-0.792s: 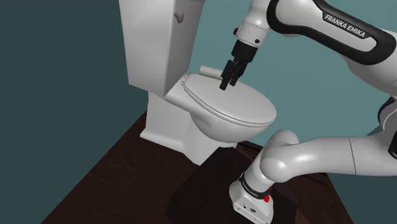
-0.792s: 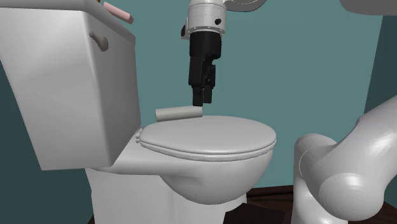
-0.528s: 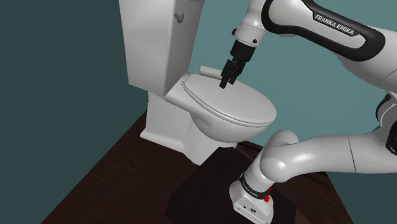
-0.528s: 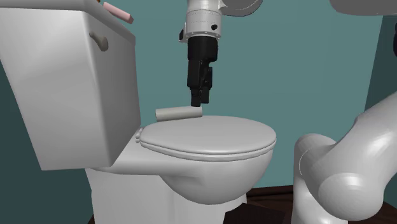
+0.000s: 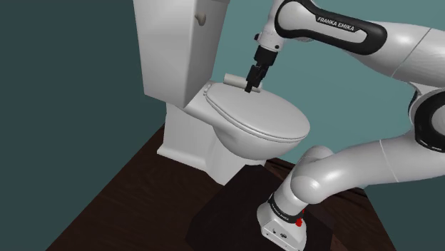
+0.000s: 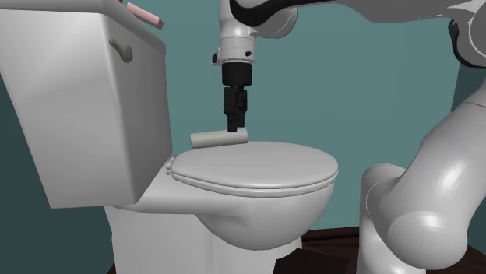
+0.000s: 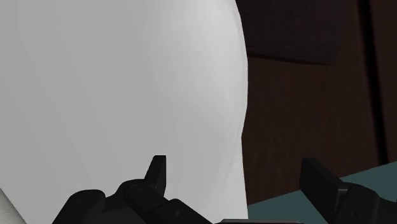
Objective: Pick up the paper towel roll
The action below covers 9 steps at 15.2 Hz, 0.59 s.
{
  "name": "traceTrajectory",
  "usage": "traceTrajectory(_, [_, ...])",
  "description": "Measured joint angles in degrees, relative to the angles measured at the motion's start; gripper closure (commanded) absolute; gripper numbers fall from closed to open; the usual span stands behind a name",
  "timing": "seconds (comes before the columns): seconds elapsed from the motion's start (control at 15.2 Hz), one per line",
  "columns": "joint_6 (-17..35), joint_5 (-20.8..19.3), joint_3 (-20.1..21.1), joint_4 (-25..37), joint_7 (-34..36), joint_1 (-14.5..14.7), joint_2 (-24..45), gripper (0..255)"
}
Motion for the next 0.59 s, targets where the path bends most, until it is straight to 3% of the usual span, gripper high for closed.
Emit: traceTrajectory(0.59, [6.2, -3.1, -8.0, 9.7, -12.8, -0.6, 15.4, 0])
